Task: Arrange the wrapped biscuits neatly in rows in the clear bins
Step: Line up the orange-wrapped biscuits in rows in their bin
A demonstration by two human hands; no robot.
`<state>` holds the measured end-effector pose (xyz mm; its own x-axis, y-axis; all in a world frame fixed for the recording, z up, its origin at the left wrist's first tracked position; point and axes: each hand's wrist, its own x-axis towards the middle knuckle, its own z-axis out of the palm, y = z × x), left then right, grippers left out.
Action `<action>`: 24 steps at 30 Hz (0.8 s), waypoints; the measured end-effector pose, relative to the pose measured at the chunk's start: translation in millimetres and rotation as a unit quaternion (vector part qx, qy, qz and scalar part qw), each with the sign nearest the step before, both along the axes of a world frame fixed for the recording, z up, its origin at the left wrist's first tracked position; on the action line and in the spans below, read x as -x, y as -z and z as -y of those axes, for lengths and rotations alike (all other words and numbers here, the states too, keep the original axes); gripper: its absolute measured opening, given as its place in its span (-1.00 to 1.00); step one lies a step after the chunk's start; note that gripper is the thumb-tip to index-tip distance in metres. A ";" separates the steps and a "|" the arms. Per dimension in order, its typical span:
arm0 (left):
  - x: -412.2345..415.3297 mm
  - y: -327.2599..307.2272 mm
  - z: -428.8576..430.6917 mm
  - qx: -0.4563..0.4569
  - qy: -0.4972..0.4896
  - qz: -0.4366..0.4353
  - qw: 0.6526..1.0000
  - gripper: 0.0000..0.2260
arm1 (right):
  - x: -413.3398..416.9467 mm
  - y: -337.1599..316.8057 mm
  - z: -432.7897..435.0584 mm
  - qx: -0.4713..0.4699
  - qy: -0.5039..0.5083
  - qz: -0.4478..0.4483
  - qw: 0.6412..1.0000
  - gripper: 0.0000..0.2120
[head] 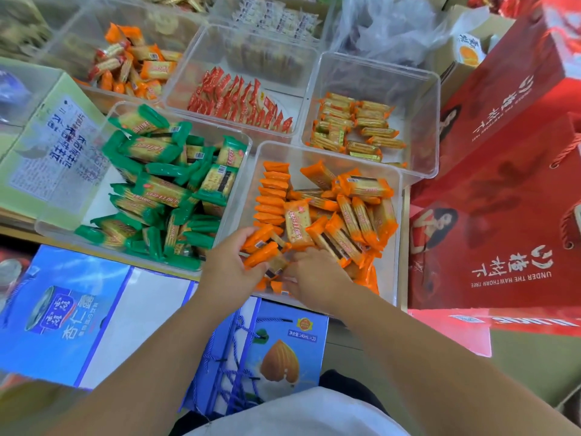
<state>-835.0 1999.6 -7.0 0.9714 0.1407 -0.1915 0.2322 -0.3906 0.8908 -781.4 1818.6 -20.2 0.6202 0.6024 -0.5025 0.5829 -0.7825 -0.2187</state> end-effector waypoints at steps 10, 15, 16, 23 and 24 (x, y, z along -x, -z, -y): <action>-18.0 -0.4 23.2 -0.127 0.170 0.073 0.974 -0.72 | -1.0 9.8 26.0 0.027 -0.022 -0.007 0.999 -0.58; -27.5 -4.4 26.7 -0.175 0.229 0.063 0.956 -0.70 | 4.8 12.5 34.8 0.000 0.010 0.035 0.999 -0.59; -28.7 -3.7 26.8 -0.187 0.242 0.049 0.951 -0.70 | 5.2 12.6 37.4 -0.009 0.015 0.036 0.999 -0.60; -28.9 8.0 33.0 -0.241 0.294 0.008 0.925 -0.71 | 9.6 13.4 53.2 -0.059 0.044 0.057 0.996 -0.68; -29.7 9.6 32.6 -0.266 0.306 0.005 0.914 -0.73 | 10.2 13.7 53.4 -0.061 0.047 0.056 0.995 -0.67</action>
